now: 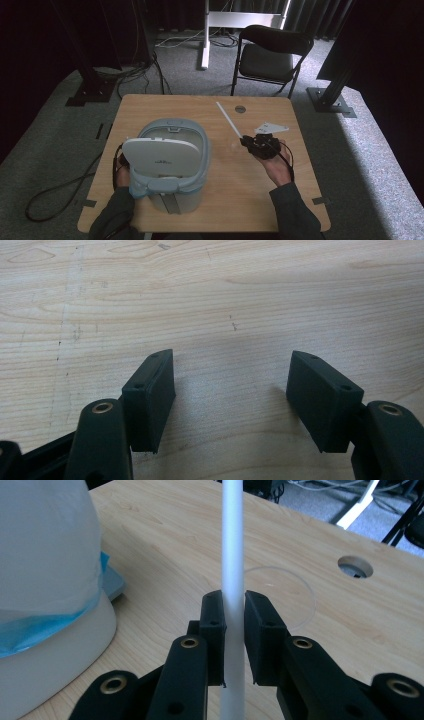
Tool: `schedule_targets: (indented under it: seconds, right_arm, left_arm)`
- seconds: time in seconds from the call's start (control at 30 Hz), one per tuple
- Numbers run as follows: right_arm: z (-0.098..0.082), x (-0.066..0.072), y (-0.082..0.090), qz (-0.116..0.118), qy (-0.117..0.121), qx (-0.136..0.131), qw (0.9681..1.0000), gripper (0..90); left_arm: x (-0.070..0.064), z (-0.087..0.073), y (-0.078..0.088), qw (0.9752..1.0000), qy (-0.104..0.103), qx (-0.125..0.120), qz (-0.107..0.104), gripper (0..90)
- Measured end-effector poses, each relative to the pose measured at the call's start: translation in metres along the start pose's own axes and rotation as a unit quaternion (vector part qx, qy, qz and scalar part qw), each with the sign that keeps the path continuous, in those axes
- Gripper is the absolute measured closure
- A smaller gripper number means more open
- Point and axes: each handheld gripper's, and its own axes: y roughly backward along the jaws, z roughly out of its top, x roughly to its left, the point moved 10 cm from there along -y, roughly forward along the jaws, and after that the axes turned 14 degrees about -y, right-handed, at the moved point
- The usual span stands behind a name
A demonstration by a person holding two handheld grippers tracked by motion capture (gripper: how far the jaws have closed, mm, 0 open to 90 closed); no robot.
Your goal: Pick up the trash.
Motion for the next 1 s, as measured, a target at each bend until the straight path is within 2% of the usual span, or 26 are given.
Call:
schedule_targets:
  seconds: [0.33, 0.37, 0.6, 0.83, 1.0]
  right_arm:
    - [0.005, 0.017, 0.005, 0.013, 0.029, -0.009, 0.9995, 78.9]
    - [0.006, 0.021, 0.007, 0.018, 0.037, -0.01, 0.9991, 78.9]
    - [0.009, 0.036, 0.012, 0.039, 0.053, -0.018, 0.9977, 78.9]
    - [0.014, 0.051, 0.021, 0.078, 0.059, -0.032, 0.9947, 78.9]
    - [0.015, 0.065, 0.029, 0.114, 0.075, -0.042, 0.9898, 78.9]
  left_arm:
    - [0.0, 0.0, 0.0, 1.0, 0.0, 0.0, 0.0, 36.2]
    - [0.0, 0.0, 0.0, 1.0, 0.0, 0.0, 0.0, 36.2]
    - [0.0, 0.0, 0.0, 1.0, 0.0, 0.0, 0.0, 36.2]
    - [0.0, 0.0, 0.0, 1.0, 0.0, 0.0, 0.0, 36.2]
    - [0.0, 0.0, 0.0, 1.0, 0.0, 0.0, 0.0, 36.2]
